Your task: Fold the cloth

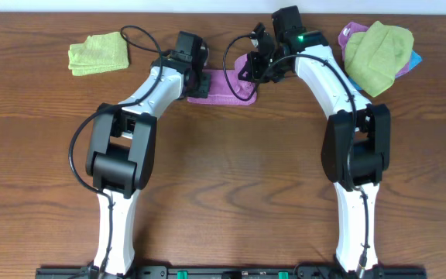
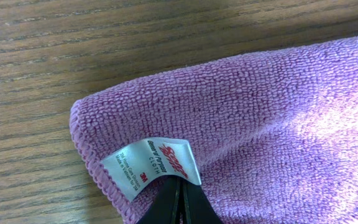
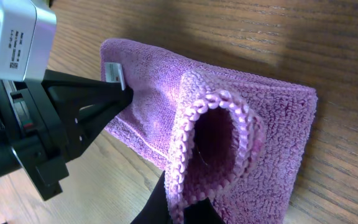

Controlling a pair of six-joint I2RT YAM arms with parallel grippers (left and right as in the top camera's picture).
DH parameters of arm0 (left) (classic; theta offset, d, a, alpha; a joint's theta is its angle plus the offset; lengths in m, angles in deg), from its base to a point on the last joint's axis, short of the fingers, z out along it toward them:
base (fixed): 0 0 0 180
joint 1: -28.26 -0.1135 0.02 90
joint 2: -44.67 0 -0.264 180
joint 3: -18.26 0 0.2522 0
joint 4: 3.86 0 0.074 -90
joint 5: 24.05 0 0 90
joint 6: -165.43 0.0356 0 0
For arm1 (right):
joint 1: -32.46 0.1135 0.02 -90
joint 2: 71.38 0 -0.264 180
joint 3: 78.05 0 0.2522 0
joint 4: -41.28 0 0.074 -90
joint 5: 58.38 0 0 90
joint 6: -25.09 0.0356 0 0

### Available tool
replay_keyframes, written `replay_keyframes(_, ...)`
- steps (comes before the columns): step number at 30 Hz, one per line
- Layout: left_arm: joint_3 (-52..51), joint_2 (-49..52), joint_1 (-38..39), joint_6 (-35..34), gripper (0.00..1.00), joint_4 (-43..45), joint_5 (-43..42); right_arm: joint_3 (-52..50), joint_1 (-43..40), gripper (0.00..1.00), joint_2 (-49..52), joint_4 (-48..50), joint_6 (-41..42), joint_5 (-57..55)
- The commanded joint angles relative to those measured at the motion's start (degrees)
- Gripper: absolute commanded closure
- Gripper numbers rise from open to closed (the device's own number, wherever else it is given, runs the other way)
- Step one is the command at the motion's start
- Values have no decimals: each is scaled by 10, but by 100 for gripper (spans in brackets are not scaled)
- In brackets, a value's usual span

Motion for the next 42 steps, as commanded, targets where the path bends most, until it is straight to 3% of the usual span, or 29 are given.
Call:
replay_keyframes(1, 26, 2, -14, -7, 94, -13, -27, 9, 4, 99, 3, 1, -9, 1)
replay_keyframes(17, 44, -149, -75, -7, 95, -47, -26, 9, 26, 99, 3, 12, 8, 2)
replay_keyframes(32, 44, -155, -205, -5, 94, -110, -86, 9, 73, 99, 3, 90, 26, 1)
replay_keyframes(42, 43, -155, -214, 4, 94, -115, -88, 8, 98, 99, 11, 101, 26, -19)
